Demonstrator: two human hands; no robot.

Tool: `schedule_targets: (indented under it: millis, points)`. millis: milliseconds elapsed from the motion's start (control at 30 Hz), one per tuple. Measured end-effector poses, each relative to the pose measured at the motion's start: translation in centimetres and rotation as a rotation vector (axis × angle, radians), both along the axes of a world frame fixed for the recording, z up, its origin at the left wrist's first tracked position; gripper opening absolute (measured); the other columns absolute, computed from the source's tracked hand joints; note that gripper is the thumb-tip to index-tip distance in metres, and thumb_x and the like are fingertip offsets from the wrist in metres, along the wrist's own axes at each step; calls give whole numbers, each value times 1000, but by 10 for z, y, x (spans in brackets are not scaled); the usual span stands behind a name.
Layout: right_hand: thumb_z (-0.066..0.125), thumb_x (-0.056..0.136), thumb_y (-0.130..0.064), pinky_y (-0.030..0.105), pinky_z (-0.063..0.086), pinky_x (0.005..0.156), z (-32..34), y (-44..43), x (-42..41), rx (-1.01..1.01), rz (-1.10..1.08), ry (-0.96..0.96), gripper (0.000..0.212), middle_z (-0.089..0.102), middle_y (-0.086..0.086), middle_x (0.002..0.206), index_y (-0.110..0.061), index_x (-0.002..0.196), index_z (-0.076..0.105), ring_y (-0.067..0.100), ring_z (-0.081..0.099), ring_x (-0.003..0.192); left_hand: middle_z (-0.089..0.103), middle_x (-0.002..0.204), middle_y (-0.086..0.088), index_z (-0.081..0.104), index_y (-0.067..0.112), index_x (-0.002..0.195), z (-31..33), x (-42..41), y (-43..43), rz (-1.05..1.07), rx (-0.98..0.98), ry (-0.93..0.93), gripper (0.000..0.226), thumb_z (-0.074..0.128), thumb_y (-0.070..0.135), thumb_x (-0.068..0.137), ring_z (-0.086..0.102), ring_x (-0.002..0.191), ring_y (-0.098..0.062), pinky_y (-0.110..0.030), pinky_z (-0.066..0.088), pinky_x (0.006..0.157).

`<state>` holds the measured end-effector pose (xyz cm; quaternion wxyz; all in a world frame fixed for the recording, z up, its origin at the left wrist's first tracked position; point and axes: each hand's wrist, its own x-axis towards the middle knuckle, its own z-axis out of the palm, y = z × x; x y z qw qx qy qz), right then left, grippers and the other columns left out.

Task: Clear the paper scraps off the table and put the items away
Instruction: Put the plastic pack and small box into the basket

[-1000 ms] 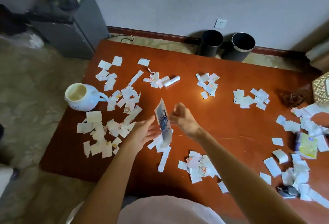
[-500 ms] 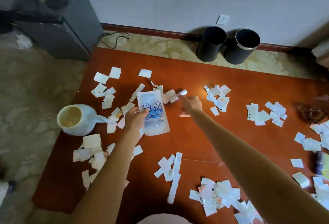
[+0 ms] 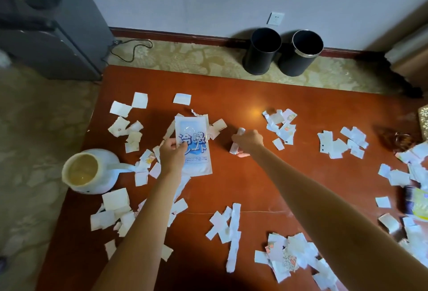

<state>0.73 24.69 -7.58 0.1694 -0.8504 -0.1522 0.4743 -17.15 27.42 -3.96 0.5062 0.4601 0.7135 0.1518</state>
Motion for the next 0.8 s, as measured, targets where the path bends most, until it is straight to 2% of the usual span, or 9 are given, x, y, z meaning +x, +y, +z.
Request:
schedule_targets:
  millis: [33, 100, 233, 300, 433, 567, 633, 700, 800]
  points:
    - [56, 88, -27, 15, 45, 32, 4, -9, 2, 4, 2, 30, 27, 62, 9, 76, -4, 104, 55, 10, 57, 36, 59, 126, -12, 47, 11, 100, 1, 1, -3, 7, 0, -9, 9, 52, 15, 94, 59, 104, -22, -13, 40, 54]
    - [52, 91, -24, 17, 45, 36, 12, -31, 5, 35, 20, 95, 23, 56, 6, 67, -4, 100, 55, 12, 55, 45, 59, 126, -11, 47, 11, 101, 5, 5, -12, 11, -2, -38, 11, 53, 15, 94, 55, 95, -16, -14, 41, 55]
    - [47, 91, -14, 22, 44, 51, 25, -76, 12, 134, 12, 194, 15, 49, 6, 68, -7, 79, 52, 14, 48, 56, 57, 129, -10, 49, 7, 117, 15, 20, -33, -29, -14, -86, 27, 56, 10, 91, 57, 105, -20, -16, 44, 59]
    - [48, 91, -12, 22, 43, 54, 32, -93, 18, 166, -29, 205, 12, 47, 4, 71, -7, 81, 51, 14, 48, 62, 56, 130, -8, 49, 9, 121, 22, 32, -45, -91, -3, -96, 31, 57, 8, 90, 58, 111, -22, -16, 44, 60]
    - [47, 95, -7, 20, 46, 49, 51, -120, 38, 269, -176, 249, 25, 51, 8, 68, -10, 70, 50, 14, 50, 55, 59, 126, -6, 54, 9, 119, 35, 63, -68, -231, 39, -145, 29, 57, 6, 90, 55, 97, -11, -16, 45, 58]
    - [55, 92, -14, 23, 36, 49, 74, -152, 84, 457, -206, 89, 16, 51, 6, 68, -9, 77, 53, 12, 42, 53, 63, 118, -8, 56, 8, 115, 49, 112, -99, -421, 73, -196, 26, 57, 4, 89, 58, 92, -13, -18, 46, 58]
    - [60, 90, -19, 18, 34, 43, 86, -167, 116, 546, -198, -11, 11, 52, 3, 68, -8, 92, 58, 10, 42, 50, 66, 112, -10, 59, 6, 112, 58, 143, -113, -496, 89, -227, 25, 56, 0, 87, 60, 87, -16, -20, 47, 59]
    - [62, 88, -18, 13, 34, 38, 98, -184, 152, 593, -169, -49, 17, 55, 0, 70, -7, 100, 59, 2, 47, 46, 66, 106, -10, 60, 5, 113, 67, 180, -129, -548, 101, -246, 26, 56, -1, 87, 61, 84, -17, -22, 47, 60]
    - [67, 83, -10, 10, 32, 37, 111, -214, 212, 623, -132, -57, 16, 55, 0, 63, -8, 76, 53, -3, 43, 33, 64, 105, -4, 58, 9, 115, 78, 244, -154, -629, 146, -232, 26, 58, 8, 88, 62, 87, -14, -20, 48, 59]
